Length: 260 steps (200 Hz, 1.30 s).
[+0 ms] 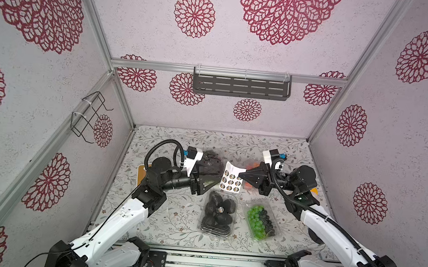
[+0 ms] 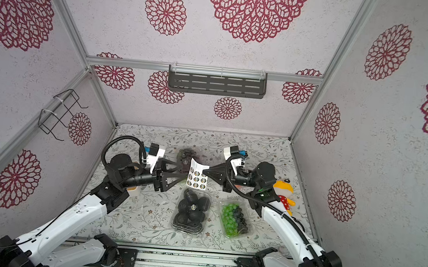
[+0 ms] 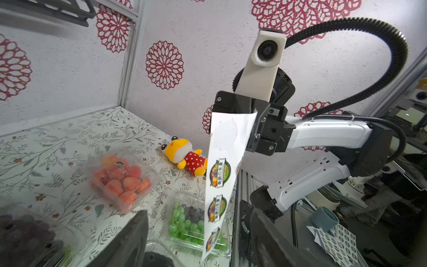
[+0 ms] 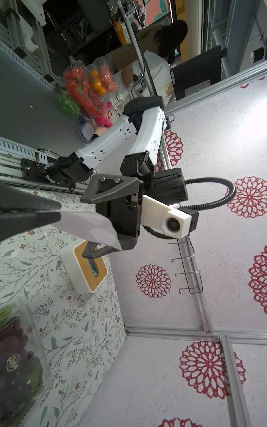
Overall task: Label fruit boxes
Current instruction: Pick up the label sticker from the center of the board.
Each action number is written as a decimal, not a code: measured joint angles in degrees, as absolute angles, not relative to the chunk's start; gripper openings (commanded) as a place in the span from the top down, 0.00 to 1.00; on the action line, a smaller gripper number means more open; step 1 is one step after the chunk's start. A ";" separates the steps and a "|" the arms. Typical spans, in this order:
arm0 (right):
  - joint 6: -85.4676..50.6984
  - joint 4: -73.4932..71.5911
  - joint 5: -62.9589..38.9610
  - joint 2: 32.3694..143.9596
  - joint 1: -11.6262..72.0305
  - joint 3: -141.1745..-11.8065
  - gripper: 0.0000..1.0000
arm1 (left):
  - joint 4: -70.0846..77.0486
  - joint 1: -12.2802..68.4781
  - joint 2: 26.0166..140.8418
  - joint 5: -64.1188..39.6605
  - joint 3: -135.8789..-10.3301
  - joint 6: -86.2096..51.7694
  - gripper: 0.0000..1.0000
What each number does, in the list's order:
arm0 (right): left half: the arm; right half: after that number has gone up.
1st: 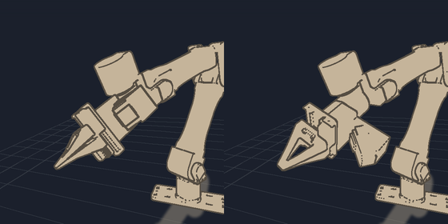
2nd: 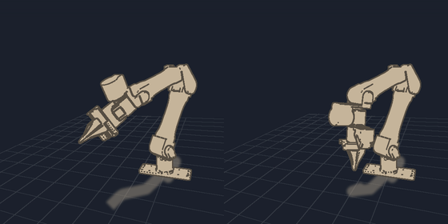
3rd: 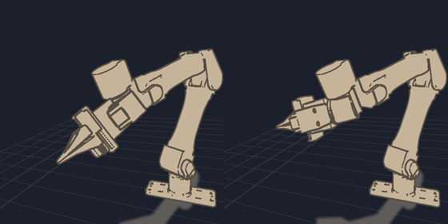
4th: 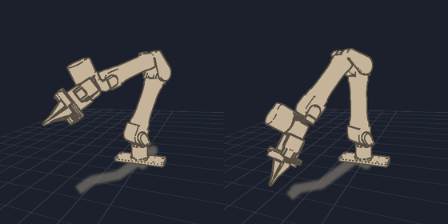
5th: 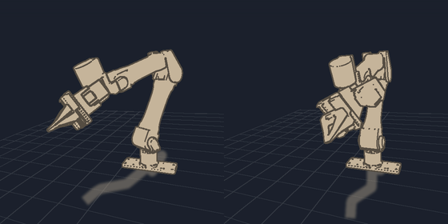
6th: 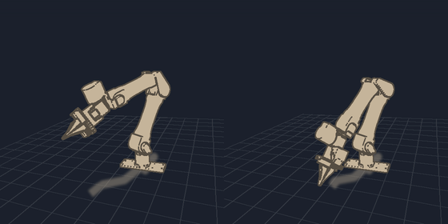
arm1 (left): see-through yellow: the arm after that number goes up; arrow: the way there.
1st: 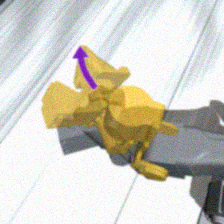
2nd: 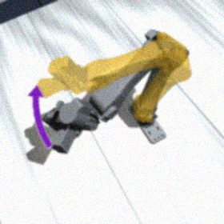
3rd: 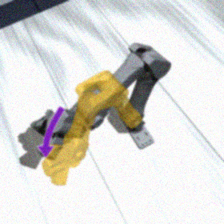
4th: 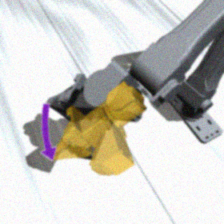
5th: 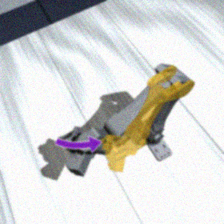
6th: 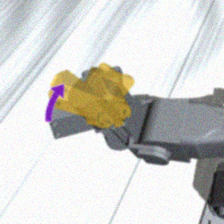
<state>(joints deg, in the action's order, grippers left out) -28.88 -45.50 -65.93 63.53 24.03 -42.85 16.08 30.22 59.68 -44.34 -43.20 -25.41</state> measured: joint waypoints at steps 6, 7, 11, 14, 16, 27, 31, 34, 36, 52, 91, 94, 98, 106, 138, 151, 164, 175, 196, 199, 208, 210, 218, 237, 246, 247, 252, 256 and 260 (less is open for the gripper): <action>-29.50 -46.13 -66.28 63.55 24.05 -42.59 1.00 | 15.97 30.83 59.66 -44.34 -43.44 -24.99 0.35; -29.65 -46.30 -66.30 63.55 24.05 -42.54 1.00 | 15.99 30.98 59.66 -44.34 -43.51 -24.97 0.35; -29.85 -46.65 -66.37 63.59 24.08 -42.39 1.00 | 15.97 31.31 59.66 -44.34 -43.66 -24.73 0.36; -30.17 -46.98 -66.54 63.61 24.12 -42.30 1.00 | 15.94 31.53 59.66 -44.31 -43.77 -24.62 0.36; -30.22 -47.09 -66.59 63.66 24.16 -42.28 1.00 | 15.92 31.68 59.66 -44.31 -43.81 -24.62 0.36; -30.85 -48.07 -66.83 63.77 24.40 -42.17 1.00 | 15.94 32.25 59.68 -44.34 -44.07 -24.10 0.38; -31.09 -48.36 -66.92 63.88 24.51 -42.17 1.00 | 15.94 32.40 59.68 -44.31 -44.16 -23.99 0.40; -31.16 -48.64 -66.92 63.92 24.58 -42.17 1.00 | 15.94 32.47 59.72 -44.31 -44.21 -23.94 0.42; -31.20 -48.80 -66.96 63.96 24.62 -42.17 1.00 | 15.92 32.53 59.75 -44.31 -44.25 -23.92 0.43; -31.97 -49.89 -67.61 64.45 25.08 -42.17 1.00 | 15.75 32.77 60.16 -44.31 -44.71 -23.44 0.51; -32.67 -51.11 -67.79 65.28 25.56 -42.17 1.00 | 15.73 33.12 61.19 -44.36 -44.97 -23.07 0.75; -32.67 -51.18 -67.79 65.30 25.56 -42.17 1.00 | 15.77 33.19 61.21 -44.36 -44.97 -22.81 0.78; -32.67 -51.20 -67.79 65.30 25.56 -42.17 1.00 | 15.66 33.23 61.23 -44.34 -44.97 -22.90 0.81; -32.69 -51.24 -67.79 65.34 25.56 -42.17 1.00 | 15.73 33.34 61.23 -44.36 -44.97 -22.72 0.84; -32.67 -51.40 -67.79 65.93 25.61 -42.17 1.00 | 15.86 33.54 61.23 -44.31 -44.97 -22.72 0.89; -32.67 -51.37 -67.81 66.06 25.65 -42.17 1.00 | 15.90 33.63 61.23 -44.31 -44.97 -22.65 0.95; -32.58 -51.13 -67.81 66.06 25.67 -42.17 1.00 | 16.01 33.71 61.23 -44.38 -44.97 -22.81 0.94; -32.49 -50.85 -67.79 66.06 25.67 -42.17 1.00 | 16.08 33.85 61.23 -44.51 -44.97 -22.63 0.83; -32.10 -49.82 -67.70 66.06 25.67 -42.17 1.00 | 15.99 34.11 61.23 -44.64 -44.97 -22.70 0.81; -32.03 -49.71 -67.70 66.06 25.67 -42.17 1.00 | 16.01 34.15 61.23 -44.66 -44.97 -22.63 0.83; -31.90 -49.34 -67.66 66.06 25.67 -42.17 1.00 | 15.97 34.24 61.21 -44.66 -44.97 -22.61 0.85; -31.86 -49.28 -67.64 66.06 25.67 -42.17 1.00 | 15.97 34.24 61.21 -44.66 -44.97 -22.65 0.85; -31.55 -49.01 -67.55 66.06 25.67 -42.17 1.00 | 16.05 34.26 61.19 -44.66 -44.97 -22.57 0.91; -31.22 -48.66 -67.33 66.06 25.67 -42.17 1.00 | 16.25 34.26 61.10 -44.75 -44.95 -22.55 0.97; -31.00 -48.53 -67.11 66.06 25.65 -42.17 1.00 | 16.29 34.26 61.04 -44.77 -44.95 -22.63 0.98; -31.03 -48.51 -67.07 66.06 25.65 -42.17 1.00 | 16.32 34.26 61.01 -44.77 -44.95 -22.65 0.98; -30.92 -48.36 -66.94 66.06 25.65 -42.17 1.00 | 16.36 34.26 60.97 -44.75 -44.95 -22.61 0.98; -30.83 -48.23 -66.74 66.06 25.67 -42.17 1.00 | 16.36 34.26 60.95 -44.77 -44.93 -22.65 0.98; -30.79 -48.05 -66.59 66.04 25.67 -42.17 1.00 | 16.40 34.26 60.86 -44.75 -44.88 -22.65 0.98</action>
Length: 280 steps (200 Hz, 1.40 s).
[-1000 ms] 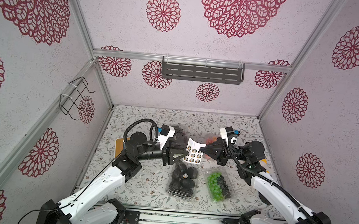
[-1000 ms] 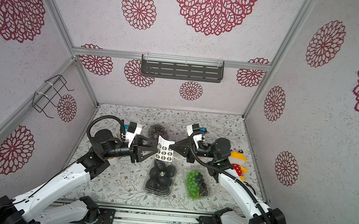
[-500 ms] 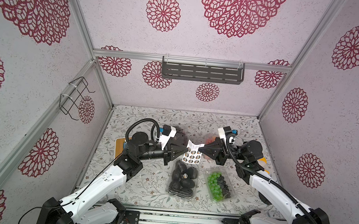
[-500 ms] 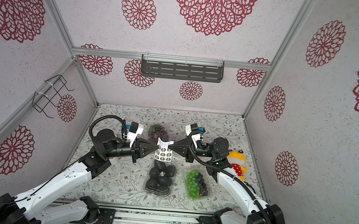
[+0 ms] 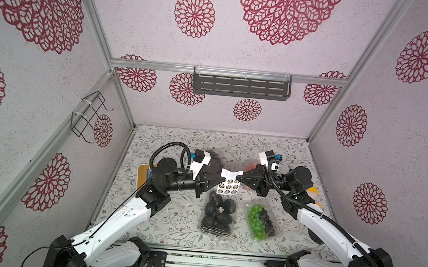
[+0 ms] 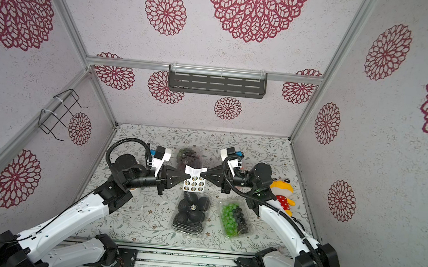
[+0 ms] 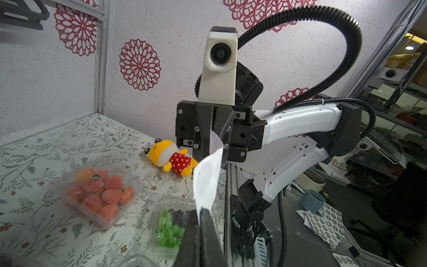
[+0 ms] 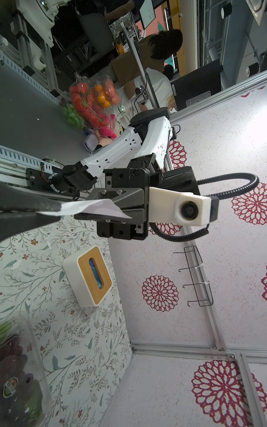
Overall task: Label fruit boxes
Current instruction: Pick up the label sticker from the center of the board, then adjust the label sticker.
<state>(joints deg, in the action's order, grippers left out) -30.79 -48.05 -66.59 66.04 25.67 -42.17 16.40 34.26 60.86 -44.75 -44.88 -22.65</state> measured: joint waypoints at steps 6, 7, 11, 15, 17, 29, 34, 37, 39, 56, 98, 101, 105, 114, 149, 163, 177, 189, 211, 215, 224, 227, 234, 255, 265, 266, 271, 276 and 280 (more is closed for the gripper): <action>-30.50 -47.81 -66.32 66.04 25.65 -42.17 1.00 | 16.43 34.26 60.71 -44.75 -44.75 -22.65 0.98; -30.48 -47.79 -66.28 66.04 25.65 -42.17 1.00 | 16.43 34.26 60.69 -44.75 -44.75 -22.65 0.98; -30.39 -47.59 -66.15 66.04 25.65 -42.17 1.00 | 16.47 34.26 60.53 -44.75 -44.60 -22.65 0.98; -30.24 -47.40 -66.04 66.04 25.65 -42.17 1.00 | 16.49 34.26 60.40 -44.75 -44.49 -22.68 1.00; -30.09 -47.27 -65.98 66.04 25.65 -42.17 1.00 | 16.51 34.26 60.34 -44.75 -44.42 -22.68 1.00; -29.91 -46.78 -65.71 66.04 25.65 -42.17 1.00 | 16.80 34.26 59.96 -44.80 -44.07 -22.72 1.00; -29.87 -46.61 -65.63 66.04 25.67 -42.17 1.00 | 16.80 34.26 59.90 -44.82 -44.05 -22.76 1.00; -29.85 -46.59 -65.56 66.04 25.65 -42.17 1.00 | 16.86 34.26 59.90 -44.93 -44.05 -22.79 1.00; -29.80 -46.54 -65.52 66.04 25.67 -42.17 1.00 | 16.91 34.28 59.90 -44.95 -44.05 -22.83 1.00; -29.63 -46.30 -64.86 66.06 25.65 -42.17 0.90 | 17.26 34.35 59.90 -45.54 -44.05 -23.20 1.00; -30.70 -47.33 -64.66 66.76 26.02 -42.00 0.77 | 18.15 34.37 59.90 -45.52 -44.05 -23.70 1.00; -30.76 -47.66 -64.66 66.76 26.09 -41.89 0.77 | 18.20 34.37 59.90 -45.52 -44.05 -23.73 1.00; -31.07 -47.99 -64.66 66.76 26.24 -41.76 0.76 | 18.28 34.37 59.92 -45.52 -44.05 -23.81 1.00; -31.27 -48.47 -64.75 66.78 26.81 -41.54 0.74 | 18.39 34.37 60.01 -45.47 -44.05 -23.86 1.00; -32.29 -50.59 -65.34 67.09 29.36 -41.21 0.72 | 18.61 34.37 60.88 -45.32 -44.05 -23.88 1.00; -32.67 -51.75 -65.87 67.37 29.98 -41.04 0.75 | 18.94 34.37 60.97 -45.32 -44.05 -23.99 1.00; -33.01 -52.64 -66.22 68.05 30.37 -41.01 0.81 | 19.31 34.39 60.99 -45.32 -44.05 -24.12 1.00; -33.36 -53.08 -66.39 68.95 30.61 -41.04 0.87 | 19.44 34.41 60.99 -45.34 -44.05 -24.14 1.00; -34.17 -54.15 -66.46 70.85 30.83 -41.04 0.98 | 19.44 34.50 60.99 -45.41 -44.05 -24.16 1.00; -34.48 -54.19 -66.46 71.09 30.83 -41.04 0.99 | 19.38 34.50 60.99 -45.41 -44.05 -24.16 1.00; -34.83 -54.87 -66.46 71.44 30.83 -41.04 1.00 | 19.38 34.50 60.99 -45.45 -44.05 -24.18 1.00; -34.92 -55.16 -66.52 71.55 30.81 -41.04 1.00 | 19.35 34.52 60.99 -45.39 -44.05 -24.21 1.00; -35.18 -55.70 -66.61 71.68 30.81 -41.04 1.00 | 19.40 34.57 60.99 -45.45 -44.05 -24.21 1.00; -35.99 -57.12 -67.18 71.68 30.81 -41.01 0.96 | 19.57 34.57 60.97 -45.36 -44.05 -24.14 1.00; -36.03 -57.25 -67.35 71.68 30.81 -41.01 0.94 | 19.55 34.57 60.95 -45.36 -44.05 -24.12 1.00; -36.03 -57.25 -67.35 71.68 30.81 -41.01 0.94 | 19.55 34.57 60.95 -45.36 -44.05 -24.12 1.00; -36.03 -57.28 -67.33 71.68 30.81 -41.01 0.93 | 19.57 34.57 60.95 -45.39 -44.05 -24.12 1.00; -36.03 -57.30 -67.33 71.68 30.81 -41.01 0.92 | 19.57 34.57 60.93 -45.43 -44.05 -24.12 1.00; -36.05 -57.30 -67.33 71.68 30.81 -41.01 0.92 | 19.55 34.57 60.90 -45.52 -44.05 -24.12 1.00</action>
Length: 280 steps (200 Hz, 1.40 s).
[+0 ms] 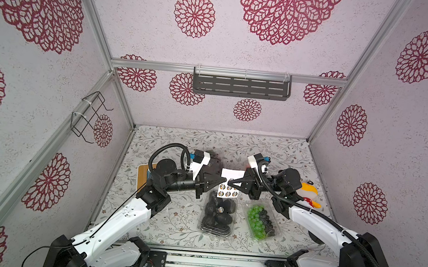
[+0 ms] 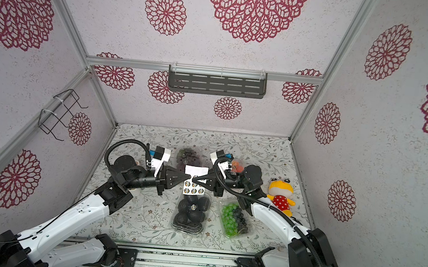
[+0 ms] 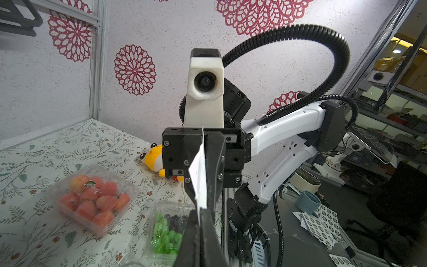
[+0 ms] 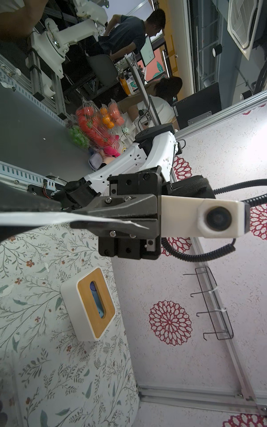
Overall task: Label fruit boxes
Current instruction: Adjust the label sticker.
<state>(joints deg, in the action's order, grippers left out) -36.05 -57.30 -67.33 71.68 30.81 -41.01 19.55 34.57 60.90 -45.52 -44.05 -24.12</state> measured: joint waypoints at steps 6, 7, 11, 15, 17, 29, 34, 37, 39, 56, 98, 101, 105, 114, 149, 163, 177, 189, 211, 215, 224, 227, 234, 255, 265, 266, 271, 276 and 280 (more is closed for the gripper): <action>-36.03 -57.32 -67.31 71.66 30.79 -41.01 0.92 | 19.51 34.57 60.88 -45.60 -44.05 -24.12 1.00; -36.03 -57.34 -67.31 71.66 30.79 -41.01 0.92 | 19.51 34.57 60.88 -45.63 -44.05 -24.12 1.00; -36.03 -57.36 -67.31 71.64 30.79 -41.01 0.91 | 19.51 34.57 60.86 -45.76 -44.05 -24.10 1.00; -36.03 -57.39 -67.31 71.57 30.79 -41.01 0.90 | 19.49 34.59 60.86 -45.80 -44.05 -24.10 1.00; -36.05 -57.36 -67.31 71.55 30.79 -41.01 0.89 | 19.49 34.59 60.86 -45.87 -44.05 -24.10 1.00; -36.10 -57.56 -67.29 71.42 30.72 -41.01 0.84 | 19.44 34.61 60.86 -46.06 -44.05 -24.08 1.00; -36.01 -57.60 -67.29 71.33 30.68 -41.01 0.83 | 19.44 34.61 60.86 -46.09 -44.03 -24.05 1.00; -36.16 -57.56 -67.31 71.29 30.59 -41.01 0.82 | 19.44 34.61 60.86 -46.13 -44.03 -24.05 1.00; -36.01 -57.60 -67.26 71.22 30.57 -41.01 0.82 | 19.46 34.61 60.86 -46.17 -44.01 -24.05 1.00; -36.03 -57.69 -67.22 71.00 30.15 -41.01 0.85 | 19.51 34.61 60.69 -46.41 -43.57 -24.05 1.00; -37.50 -59.35 -67.57 71.00 29.85 -41.01 1.00 | 19.73 34.63 60.64 -47.00 -43.09 -24.05 1.00; -37.50 -59.37 -67.57 71.00 29.85 -41.01 1.00 | 19.81 34.63 60.64 -47.05 -43.09 -24.05 1.00; -37.56 -59.53 -67.61 71.02 29.85 -41.01 1.00 | 19.86 34.63 60.64 -47.09 -43.09 -24.05 1.00; -37.63 -59.75 -67.77 71.07 29.85 -41.01 1.00 | 19.88 34.63 60.66 -47.16 -43.09 -24.08 1.00; -37.58 -59.90 -67.96 71.07 29.85 -41.01 1.00 | 20.58 34.63 60.73 -47.70 -43.09 -24.36 1.00; -37.56 -59.92 -67.99 71.16 29.85 -41.01 1.00 | 21.21 34.63 60.90 -48.42 -43.09 -24.88 1.00; -37.60 -60.23 -68.01 71.40 29.85 -41.01 1.00 | 21.80 34.68 61.23 -48.90 -43.09 -25.10 1.00; -37.67 -60.55 -68.20 71.72 29.82 -41.01 1.00 | 22.06 34.68 61.52 -49.15 -43.09 -25.15 1.00; -38.04 -61.10 -68.38 71.96 29.78 -41.01 1.00 | 22.39 34.68 61.82 -49.43 -43.09 -25.15 1.00; -38.11 -61.30 -68.40 71.96 29.78 -40.99 1.00 | 22.52 34.70 61.89 -49.43 -43.09 -25.15 1.00; -38.35 -61.76 -68.64 71.96 29.78 -40.99 1.00 | 22.83 34.70 62.06 -49.47 -43.09 -25.15 1.00; -38.54 -61.91 -68.75 71.96 29.78 -40.97 1.00 | 22.94 34.70 62.13 -49.52 -43.09 -25.15 1.00; -38.65 -62.22 -68.88 71.96 29.78 -40.93 1.00 | 23.22 34.70 62.30 -49.67 -43.09 -25.15 1.00; -39.16 -63.16 -69.23 71.96 29.78 -40.56 1.00 | 23.33 34.70 62.72 -49.84 -43.09 -25.15 1.00; -39.29 -63.35 -69.28 71.96 29.78 -40.47 1.00 | 23.38 34.70 62.83 -49.89 -43.09 -25.15 1.00; -39.31 -63.35 -69.30 71.96 29.78 -40.47 1.00 | 23.38 34.70 62.85 -49.89 -43.09 -25.15 1.00; -39.53 -63.46 -69.32 71.96 29.78 -40.47 1.00 | 23.46 34.70 62.92 -49.89 -43.09 -25.15 1.00; -39.59 -63.57 -69.32 71.96 29.78 -40.47 1.00 | 23.59 34.70 63.00 -49.89 -43.09 -25.15 1.00; -39.64 -63.64 -69.34 71.96 29.78 -40.47 1.00 | 23.70 34.70 63.02 -49.89 -43.09 -25.15 1.00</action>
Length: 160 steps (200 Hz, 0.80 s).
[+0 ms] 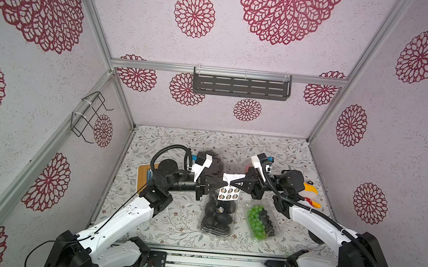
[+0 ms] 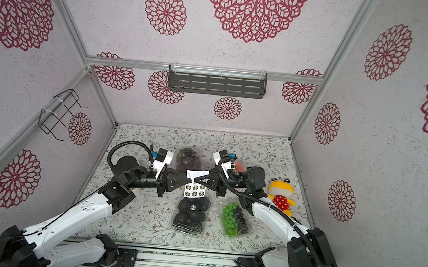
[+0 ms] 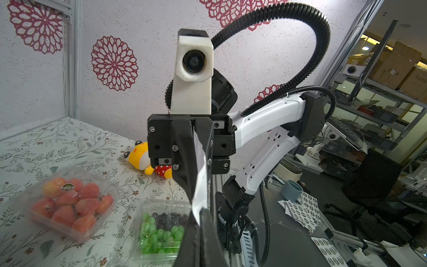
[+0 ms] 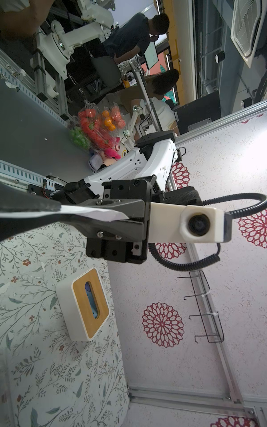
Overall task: Label fruit boxes
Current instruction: Adjust the label sticker.
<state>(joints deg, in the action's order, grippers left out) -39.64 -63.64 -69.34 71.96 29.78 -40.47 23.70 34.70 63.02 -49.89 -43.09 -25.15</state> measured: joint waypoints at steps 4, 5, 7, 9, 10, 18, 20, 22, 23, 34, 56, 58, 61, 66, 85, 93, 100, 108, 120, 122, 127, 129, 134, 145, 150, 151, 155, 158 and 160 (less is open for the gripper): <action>-39.66 -63.70 -69.34 71.96 29.78 -40.47 1.00 | 23.75 34.70 63.07 -49.87 -43.09 -25.15 1.00; -39.66 -63.72 -69.34 71.96 29.78 -40.47 1.00 | 23.77 34.70 63.07 -49.87 -43.11 -25.15 1.00; -39.66 -63.77 -69.34 71.96 29.78 -40.47 1.00 | 23.77 34.70 63.09 -49.87 -43.11 -25.15 1.00; -39.68 -63.83 -69.36 71.96 29.78 -40.47 1.00 | 23.79 34.70 63.09 -49.87 -43.11 -25.15 1.00; -39.66 -63.83 -69.36 71.96 29.78 -40.47 1.00 | 23.81 34.70 63.09 -49.89 -43.11 -25.15 1.00; -39.66 -63.99 -69.36 71.96 29.78 -40.47 1.00 | 24.01 34.72 63.13 -49.95 -43.11 -25.15 1.00; -39.66 -64.01 -69.36 71.96 29.78 -40.47 1.00 | 24.08 34.72 63.16 -50.00 -43.11 -25.15 1.00; -39.66 -64.03 -69.36 71.96 29.78 -40.47 1.00 | 24.16 34.72 63.18 -50.04 -43.11 -25.15 1.00; -39.64 -64.03 -69.36 71.96 29.78 -40.47 1.00 | 24.16 34.72 63.20 -50.04 -43.11 -25.15 1.00; -39.59 -63.99 -69.34 71.96 29.78 -40.47 1.00 | 24.40 34.76 63.33 -50.11 -43.11 -25.17 1.00; -38.83 -62.85 -69.21 71.96 29.78 -40.47 1.00 | 24.47 35.14 63.42 -50.13 -43.11 -25.17 1.00; -38.70 -62.67 -69.21 71.96 29.78 -40.47 1.00 | 24.47 35.18 63.42 -50.13 -43.11 -25.17 1.00; -38.54 -62.54 -69.19 71.96 29.78 -40.47 1.00 | 24.47 35.24 63.42 -50.13 -43.11 -25.17 1.00; -38.37 -62.15 -69.14 71.96 29.78 -40.47 1.00 | 24.47 35.35 63.42 -50.09 -43.11 -25.19 1.00; -37.47 -61.06 -68.88 71.96 29.78 -40.47 1.00 | 24.47 35.66 63.59 -50.11 -43.11 -25.52 1.00; -37.19 -60.69 -68.88 71.96 29.78 -40.47 1.00 | 24.53 35.75 63.86 -50.11 -43.16 -25.63 1.00; -37.01 -60.29 -68.90 71.96 29.78 -40.47 1.00 | 24.56 35.75 64.20 -50.09 -43.18 -25.78 1.00; -36.97 -59.79 -68.97 71.96 29.78 -40.47 1.00 | 24.58 35.75 64.62 -50.04 -43.24 -25.91 1.00; -36.91 -59.22 -68.99 71.96 29.76 -40.47 1.00 | 24.58 35.75 65.06 -49.87 -43.35 -26.11 1.00; -36.86 -59.18 -68.99 71.94 29.76 -40.47 1.00 | 24.58 35.75 65.08 -49.87 -43.35 -26.13 1.00; -36.75 -58.89 -68.99 71.92 29.74 -40.47 1.00 | 24.58 35.75 65.12 -49.84 -43.35 -26.17 1.00; -36.58 -58.78 -68.97 71.90 29.74 -40.47 1.00 | 24.58 35.75 65.12 -49.82 -43.35 -26.17 1.00; -36.38 -58.59 -68.97 71.85 29.71 -40.47 1.00 | 24.58 35.75 65.12 -49.78 -43.35 -26.20 1.00; -35.44 -57.78 -68.77 71.64 29.71 -40.47 1.00 | 24.56 35.75 65.12 -49.71 -43.35 -26.20 1.00; -34.92 -57.14 -68.64 71.46 29.71 -40.47 1.00 | 24.56 35.75 65.12 -49.69 -43.33 -26.20 1.00; -34.87 -57.08 -68.62 71.44 29.71 -40.47 1.00 | 24.56 35.75 65.12 -49.69 -43.33 -26.20 1.00; -34.46 -56.64 -68.51 71.29 29.71 -40.47 1.00 | 24.56 35.75 65.12 -49.67 -43.33 -26.20 1.00; -34.33 -56.42 -68.45 71.20 29.71 -40.47 1.00 | 24.56 35.75 65.12 -49.67 -43.33 -26.20 1.00; -34.11 -56.21 -68.36 71.13 29.71 -40.47 1.00 | 24.56 35.75 65.12 -49.67 -43.33 -26.20 1.00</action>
